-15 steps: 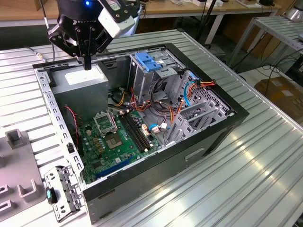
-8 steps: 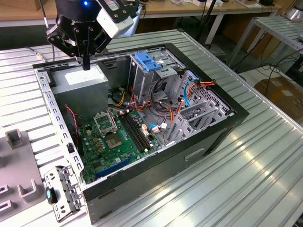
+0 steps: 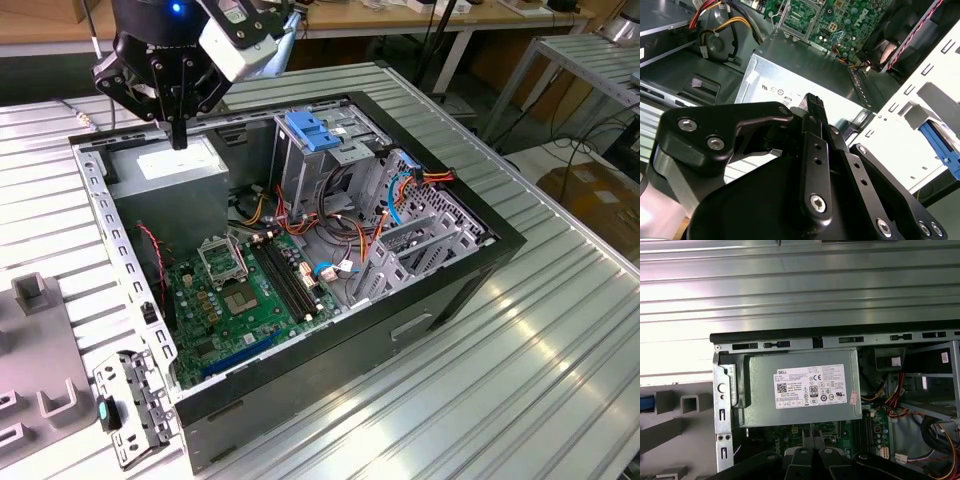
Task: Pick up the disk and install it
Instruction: 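Reach for the disk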
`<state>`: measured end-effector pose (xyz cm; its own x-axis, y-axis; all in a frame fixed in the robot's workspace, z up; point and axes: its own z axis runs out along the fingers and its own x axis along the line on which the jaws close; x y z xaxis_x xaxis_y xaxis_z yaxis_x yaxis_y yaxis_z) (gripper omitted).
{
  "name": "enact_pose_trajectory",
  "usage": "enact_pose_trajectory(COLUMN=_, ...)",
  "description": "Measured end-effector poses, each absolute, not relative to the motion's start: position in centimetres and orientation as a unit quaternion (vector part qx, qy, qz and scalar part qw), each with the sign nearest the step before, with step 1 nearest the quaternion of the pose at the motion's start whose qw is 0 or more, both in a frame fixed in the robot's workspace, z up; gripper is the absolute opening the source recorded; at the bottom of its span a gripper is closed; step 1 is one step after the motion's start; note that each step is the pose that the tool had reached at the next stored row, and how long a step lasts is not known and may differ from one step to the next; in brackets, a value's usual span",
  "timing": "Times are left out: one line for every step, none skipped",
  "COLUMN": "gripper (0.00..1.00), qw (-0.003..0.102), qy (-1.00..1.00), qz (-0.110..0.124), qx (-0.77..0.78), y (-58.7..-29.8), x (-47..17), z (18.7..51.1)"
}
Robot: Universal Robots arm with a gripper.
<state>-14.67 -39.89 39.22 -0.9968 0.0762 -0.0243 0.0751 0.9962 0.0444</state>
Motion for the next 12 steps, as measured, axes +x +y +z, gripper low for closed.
enact_pose_trajectory(gripper=0.11, qw=0.013, qy=0.999, qz=0.022, qx=0.038, y=-39.89, x=-14.70, z=39.22)
enact_pose_trajectory(gripper=0.11, qw=0.013, qy=0.999, qz=0.022, qx=0.038, y=-39.89, x=-14.76, z=39.22)
enact_pose_trajectory(gripper=0.11, qw=0.013, qy=0.999, qz=0.022, qx=0.038, y=-39.89, x=-14.79, z=39.22)
enact_pose_trajectory(gripper=0.11, qw=0.013, qy=0.999, qz=0.022, qx=0.038, y=-39.89, x=-14.83, z=39.21)
enact_pose_trajectory(gripper=0.11, qw=0.013, qy=0.999, qz=0.022, qx=0.038, y=-39.89, x=-14.86, z=39.21)
enact_pose_trajectory(gripper=0.11, qw=0.013, qy=0.999, qz=0.022, qx=0.038, y=-39.89, x=-14.90, z=39.21)
enact_pose_trajectory(gripper=0.11, qw=0.013, qy=0.999, qz=0.022, qx=0.038, y=-39.89, x=-14.97, z=39.21)
enact_pose_trajectory(gripper=0.11, qw=0.013, qy=0.999, qz=0.022, qx=0.038, y=-39.89, x=-15.04, z=39.20)
enact_pose_trajectory(gripper=0.11, qw=0.013, qy=0.999, qz=0.022, qx=0.038, y=-39.89, x=-15.08, z=39.20)
enact_pose_trajectory(gripper=0.11, qw=0.013, qy=0.999, qz=0.022, qx=0.038, y=-39.89, x=-15.12, z=39.20)
enact_pose_trajectory(gripper=0.11, qw=0.013, qy=0.999, qz=0.022, qx=0.038, y=-39.89, x=-15.16, z=39.20)
enact_pose_trajectory(gripper=0.11, qw=0.013, qy=0.999, qz=0.022, qx=0.038, y=-39.89, x=-15.19, z=39.20)
